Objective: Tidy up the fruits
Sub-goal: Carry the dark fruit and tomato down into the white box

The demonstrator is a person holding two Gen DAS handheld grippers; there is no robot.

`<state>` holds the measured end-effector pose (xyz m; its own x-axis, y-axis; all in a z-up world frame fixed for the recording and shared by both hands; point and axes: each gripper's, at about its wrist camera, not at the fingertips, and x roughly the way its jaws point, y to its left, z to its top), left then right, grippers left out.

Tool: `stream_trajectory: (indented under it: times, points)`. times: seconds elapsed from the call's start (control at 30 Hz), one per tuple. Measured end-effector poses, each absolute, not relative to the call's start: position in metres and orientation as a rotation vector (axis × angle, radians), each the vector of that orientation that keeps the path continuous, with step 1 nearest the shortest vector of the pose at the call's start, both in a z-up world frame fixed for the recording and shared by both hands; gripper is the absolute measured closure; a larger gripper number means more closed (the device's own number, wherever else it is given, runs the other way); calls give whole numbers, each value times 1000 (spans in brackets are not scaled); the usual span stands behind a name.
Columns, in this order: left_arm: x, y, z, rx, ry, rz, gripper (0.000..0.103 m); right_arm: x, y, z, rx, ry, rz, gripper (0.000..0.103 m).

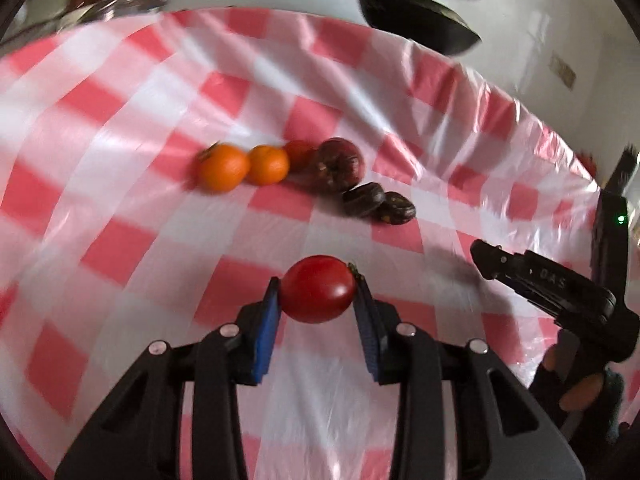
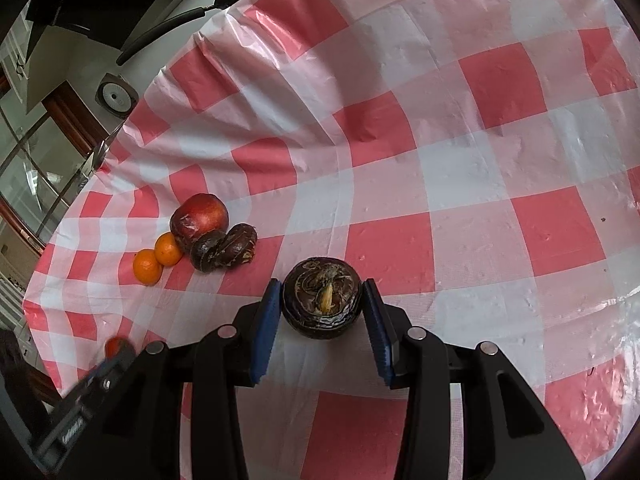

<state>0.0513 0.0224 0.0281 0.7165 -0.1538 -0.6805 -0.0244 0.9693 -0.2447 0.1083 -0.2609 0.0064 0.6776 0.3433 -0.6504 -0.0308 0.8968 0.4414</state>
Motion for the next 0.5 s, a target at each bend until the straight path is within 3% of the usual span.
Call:
stream_trajectory:
  times: [0.5]
  points:
    - [-36, 72, 45, -321, 752, -20, 66, 104, -260, 9, 416, 795, 197, 62]
